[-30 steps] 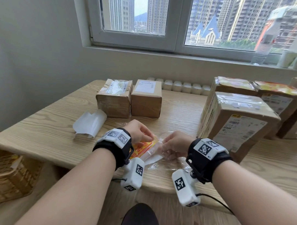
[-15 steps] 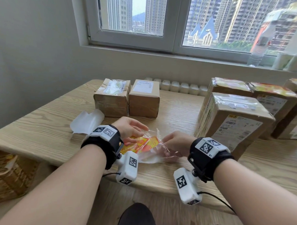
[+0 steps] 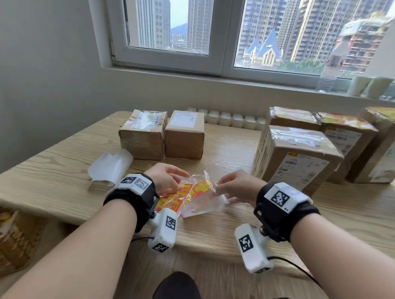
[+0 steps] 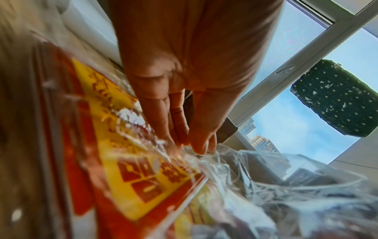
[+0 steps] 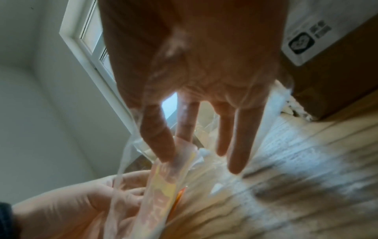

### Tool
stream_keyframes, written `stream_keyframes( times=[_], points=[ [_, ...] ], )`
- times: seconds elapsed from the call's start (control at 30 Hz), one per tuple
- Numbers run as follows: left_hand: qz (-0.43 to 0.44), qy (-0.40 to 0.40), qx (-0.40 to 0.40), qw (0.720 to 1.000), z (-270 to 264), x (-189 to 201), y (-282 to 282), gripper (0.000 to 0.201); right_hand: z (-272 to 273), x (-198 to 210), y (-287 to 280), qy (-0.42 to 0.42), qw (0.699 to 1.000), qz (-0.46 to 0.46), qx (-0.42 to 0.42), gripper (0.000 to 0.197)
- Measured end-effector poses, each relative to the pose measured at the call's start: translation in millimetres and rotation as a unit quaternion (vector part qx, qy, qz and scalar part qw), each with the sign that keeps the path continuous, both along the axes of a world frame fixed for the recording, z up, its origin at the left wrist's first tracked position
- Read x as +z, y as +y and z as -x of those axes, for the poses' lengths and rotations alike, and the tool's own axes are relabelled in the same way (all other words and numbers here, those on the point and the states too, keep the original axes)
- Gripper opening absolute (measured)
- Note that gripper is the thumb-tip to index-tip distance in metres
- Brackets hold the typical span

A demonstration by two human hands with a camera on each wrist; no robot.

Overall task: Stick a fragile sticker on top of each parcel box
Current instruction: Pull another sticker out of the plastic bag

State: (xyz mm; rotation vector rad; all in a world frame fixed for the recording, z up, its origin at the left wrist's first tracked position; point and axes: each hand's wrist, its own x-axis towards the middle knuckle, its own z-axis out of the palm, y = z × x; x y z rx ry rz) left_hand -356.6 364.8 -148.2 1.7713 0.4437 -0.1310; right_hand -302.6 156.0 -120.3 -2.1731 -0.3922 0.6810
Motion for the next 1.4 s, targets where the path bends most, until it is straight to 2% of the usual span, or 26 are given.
stream_keyframes(
  times=[0.07,0.17,0.27,0.37,0.47,0.53,0.57,0.63,0.77,0.87,0.93,1.03,1.13,1.17,1.23,1.33,1.4],
  points=[
    [-0.013,-0.001,-0.002,1.0,0,0,-1,0.044,1,1,-1,0.05,0.998,-0.03,-0.006,0.007],
    [-0.026,-0.005,-0.012,1.0,0,-1,-2,0.045,4,5,0,0.148,0.981,-0.119,-0.038,0.02],
    [-0.049,0.002,-0.019,0.999,0,-1,-1,0.044,8,8,2,0.171,0.976,-0.129,-0.04,0.028],
    [-0.082,0.008,-0.016,0.996,0,1,-4,0.04,11,16,2,0.121,0.984,-0.122,-0.047,0.025],
    [-0.103,0.002,-0.006,0.995,0,-1,-7,0.038,8,22,-1,0.085,0.978,-0.15,-0.116,0.035],
    [-0.116,0.005,-0.006,0.993,0,-3,-10,0.041,10,25,0,0.01,0.979,-0.137,-0.152,0.032],
    [-0.127,0.008,-0.01,0.992,1,-4,-11,0.045,10,27,1,-0.057,0.98,-0.103,-0.158,0.03],
    [-0.156,0.015,-0.021,0.987,1,-4,-12,0.051,12,32,0,-0.186,0.969,-0.03,-0.16,0.033],
    [-0.211,0.031,-0.02,0.977,0,-4,-14,0.055,15,48,-4,-0.297,0.945,0.014,-0.136,0.032],
    [-0.259,0.047,-0.028,0.964,1,4,-20,0.058,19,60,-9,-0.354,0.924,-0.019,-0.146,0.033],
    [-0.273,0.044,-0.038,0.96,0,10,-22,0.067,17,68,-13,-0.361,0.917,-0.063,-0.16,0.023],
    [-0.214,-0.005,0.016,0.977,-6,27,-20,0.069,13,76,-17,-0.311,0.926,-0.144,-0.157,0.022],
    [-0.07,-0.11,0.106,0.986,-7,57,-24,0.034,11,79,-18,-0.257,0.928,-0.227,-0.146,0.022],
    [-0.005,-0.124,0.101,0.987,-5,67,-28,0.021,11,80,-18,-0.238,0.926,-0.255,-0.145,0.022],
    [0.088,-0.118,0.047,0.988,2,85,-38,0.024,12,82,-17,-0.212,0.923,-0.288,-0.141,0.022],
    [0.087,-0.104,-0.058,0.989,7,94,-46,0.033,16,83,-15,-0.187,0.927,-0.301,-0.12,0.028],
    [0.087,-0.107,-0.079,0.987,7,94,-51,0.039,17,82,-13,-0.185,0.929,-0.301,-0.109,0.029]
  ],
)
